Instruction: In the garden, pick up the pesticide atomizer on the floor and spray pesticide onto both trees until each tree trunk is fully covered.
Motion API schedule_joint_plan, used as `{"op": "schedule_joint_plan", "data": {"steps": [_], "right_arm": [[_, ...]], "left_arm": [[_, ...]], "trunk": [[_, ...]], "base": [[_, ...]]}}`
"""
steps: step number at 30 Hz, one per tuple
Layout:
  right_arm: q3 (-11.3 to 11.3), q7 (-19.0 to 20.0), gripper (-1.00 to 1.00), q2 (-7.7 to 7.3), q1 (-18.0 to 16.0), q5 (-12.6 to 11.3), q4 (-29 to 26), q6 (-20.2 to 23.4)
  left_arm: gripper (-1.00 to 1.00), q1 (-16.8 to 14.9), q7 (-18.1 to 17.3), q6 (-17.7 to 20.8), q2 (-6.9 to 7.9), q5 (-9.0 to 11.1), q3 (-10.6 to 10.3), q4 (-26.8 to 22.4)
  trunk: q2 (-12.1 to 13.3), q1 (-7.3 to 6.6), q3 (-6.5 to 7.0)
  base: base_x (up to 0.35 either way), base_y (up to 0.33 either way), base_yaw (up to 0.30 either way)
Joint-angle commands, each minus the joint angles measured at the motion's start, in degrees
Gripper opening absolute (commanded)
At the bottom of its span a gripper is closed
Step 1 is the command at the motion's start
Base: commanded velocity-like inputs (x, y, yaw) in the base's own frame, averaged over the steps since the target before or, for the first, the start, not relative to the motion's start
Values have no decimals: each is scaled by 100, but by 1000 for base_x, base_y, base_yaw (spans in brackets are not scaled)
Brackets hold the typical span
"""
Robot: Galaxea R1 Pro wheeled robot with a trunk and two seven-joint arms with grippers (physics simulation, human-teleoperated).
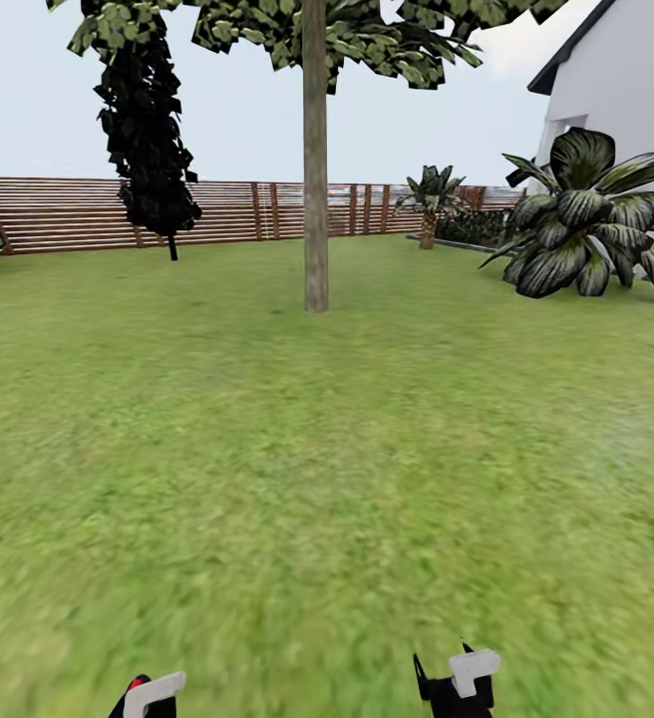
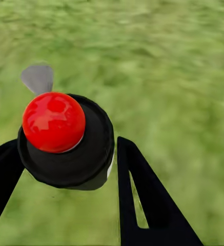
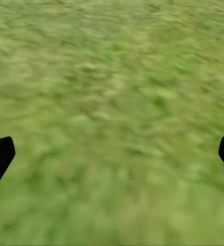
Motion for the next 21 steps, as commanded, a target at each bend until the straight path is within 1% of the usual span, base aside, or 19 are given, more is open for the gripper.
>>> {"op": "schedule_joint_plan", "data": {"steps": [1, 21], "right_arm": [[-19, -18, 100, 2, -3, 47, 4, -15], [-19, -17, 100, 2, -3, 55, 4, -12]], "left_arm": [[-100, -4, 13, -16, -2, -32, 19, 2], [-100, -4, 13, -17, -3, -32, 19, 2]], "trunk": [[-2, 2, -5], [-2, 2, -5]], "base": [[340, 0, 0], [340, 0, 0]]}}
